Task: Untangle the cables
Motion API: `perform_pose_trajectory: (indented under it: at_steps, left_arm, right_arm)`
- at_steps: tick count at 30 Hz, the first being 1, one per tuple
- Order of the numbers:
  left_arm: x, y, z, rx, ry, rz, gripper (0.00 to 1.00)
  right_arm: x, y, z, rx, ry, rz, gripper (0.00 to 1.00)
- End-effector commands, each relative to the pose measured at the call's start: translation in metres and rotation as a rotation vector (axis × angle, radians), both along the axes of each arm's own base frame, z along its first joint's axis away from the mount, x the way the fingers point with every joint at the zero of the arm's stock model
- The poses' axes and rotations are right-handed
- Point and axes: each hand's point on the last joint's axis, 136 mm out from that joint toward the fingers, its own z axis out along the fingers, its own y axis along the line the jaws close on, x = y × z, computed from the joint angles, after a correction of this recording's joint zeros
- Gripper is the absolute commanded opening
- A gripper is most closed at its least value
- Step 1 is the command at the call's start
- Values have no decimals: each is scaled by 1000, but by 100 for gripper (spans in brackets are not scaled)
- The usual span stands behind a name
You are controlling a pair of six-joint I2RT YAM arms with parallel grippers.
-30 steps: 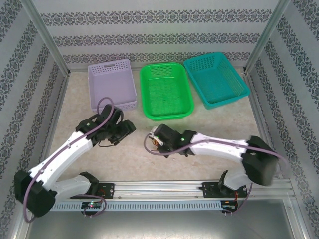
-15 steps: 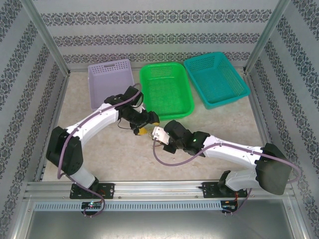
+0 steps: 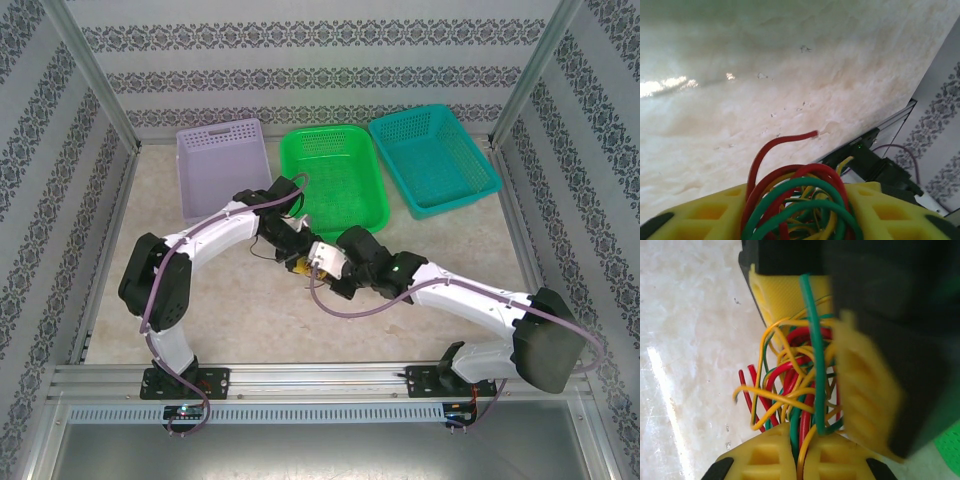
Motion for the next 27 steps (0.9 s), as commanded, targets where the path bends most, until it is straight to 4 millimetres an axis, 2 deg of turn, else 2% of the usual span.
perform_pose_trajectory:
  at_steps: [1,3,6,10,13,15,16,18,21,23,24,27]
  left_arm:
    - [-6,-5,13,-22,-22,-22,25]
    - [0,2,13,26,-54,-1,13]
    - [11,11,18,80,-112,53,1]
    - [28,25,33,107,-234,194,0]
    - [38,35,47,86,-339,301,0]
    - [41,33,59,20,-396,322,0]
    - [41,30,63,-15,-408,312,0]
    - [34,18,67,-86,-396,234,0]
    - [19,8,67,-126,-370,106,0]
    - [12,7,70,-135,-377,51,0]
    - [10,6,72,-141,-384,25,0]
    - [7,3,75,-149,-381,-18,0]
  right_arm:
    - [2,9,21,84,22,10,0]
    - [0,6,18,78,44,8,0]
    - [-10,5,13,95,103,8,0]
    - [-30,16,15,195,284,-9,0]
    - [-44,33,22,360,531,-46,0]
    - [-48,42,28,439,669,-65,0]
    - [-48,42,29,439,676,-73,0]
    - [-36,32,37,424,570,-116,22]
    - [-17,13,61,430,346,-127,51]
    - [-12,3,71,369,196,-96,65]
    - [-9,-1,74,330,132,-78,68]
    - [-5,-8,71,239,-11,-14,85]
